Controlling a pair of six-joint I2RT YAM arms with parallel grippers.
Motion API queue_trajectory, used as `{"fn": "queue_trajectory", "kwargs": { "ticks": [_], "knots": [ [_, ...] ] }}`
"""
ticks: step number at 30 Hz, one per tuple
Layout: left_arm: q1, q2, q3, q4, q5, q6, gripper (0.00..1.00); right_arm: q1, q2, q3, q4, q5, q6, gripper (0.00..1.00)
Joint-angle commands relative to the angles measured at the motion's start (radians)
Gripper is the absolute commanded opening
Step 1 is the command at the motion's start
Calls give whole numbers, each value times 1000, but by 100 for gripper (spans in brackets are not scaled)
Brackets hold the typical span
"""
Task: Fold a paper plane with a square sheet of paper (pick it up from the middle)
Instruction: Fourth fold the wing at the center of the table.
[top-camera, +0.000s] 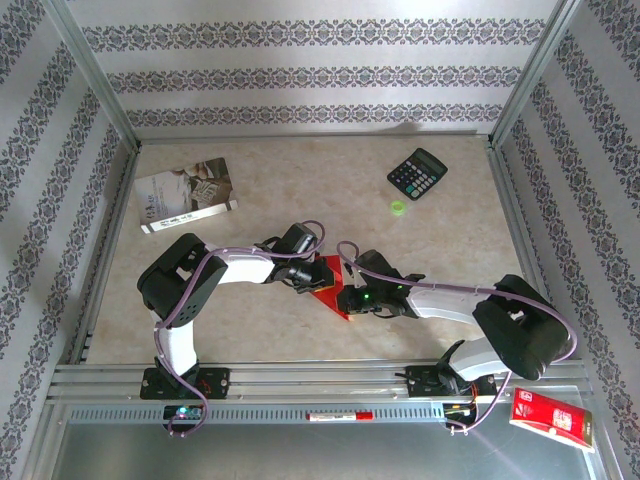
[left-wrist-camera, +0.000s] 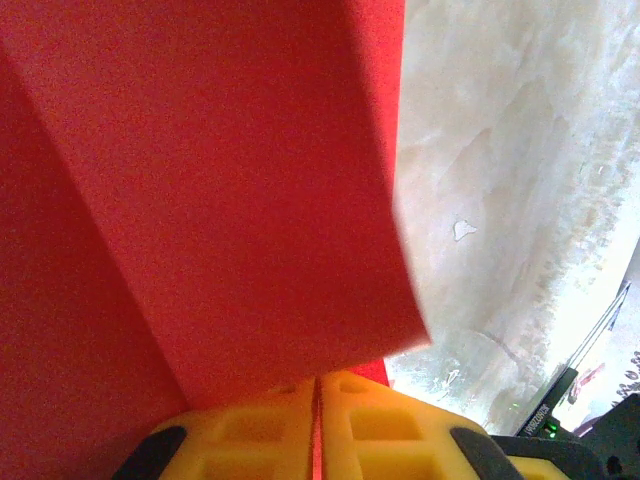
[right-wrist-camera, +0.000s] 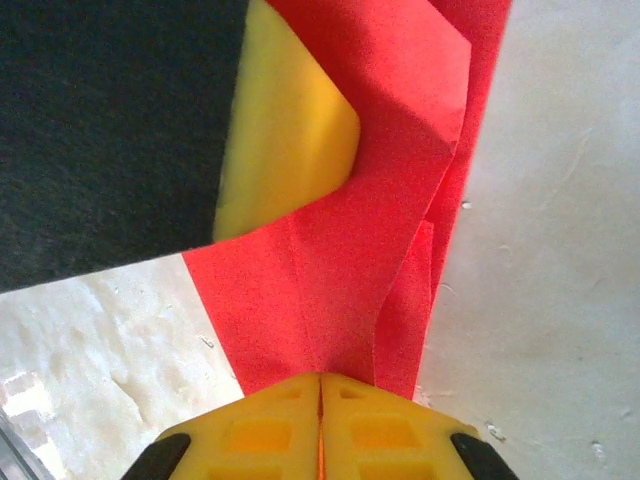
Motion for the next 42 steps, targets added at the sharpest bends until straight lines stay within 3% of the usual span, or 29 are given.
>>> {"fn": "queue_trajectory", "kwargs": {
  "ticks": [1, 25, 34, 42],
  "knots": [
    [-1, 16, -5, -60, -40, 21, 10, -7, 19, -17, -46, -11, -25, 8],
    [-1, 22, -11, -59, -44, 24, 10, 20, -49, -68, -156, -12, -17, 3],
    [-1, 20, -17, -57, -43, 22, 10, 23, -159, 5, -247, 11, -33, 4],
    [-1, 23, -10, -59, -42, 23, 10, 57, -102, 69, -233, 3, -38, 4]
  ]
}}
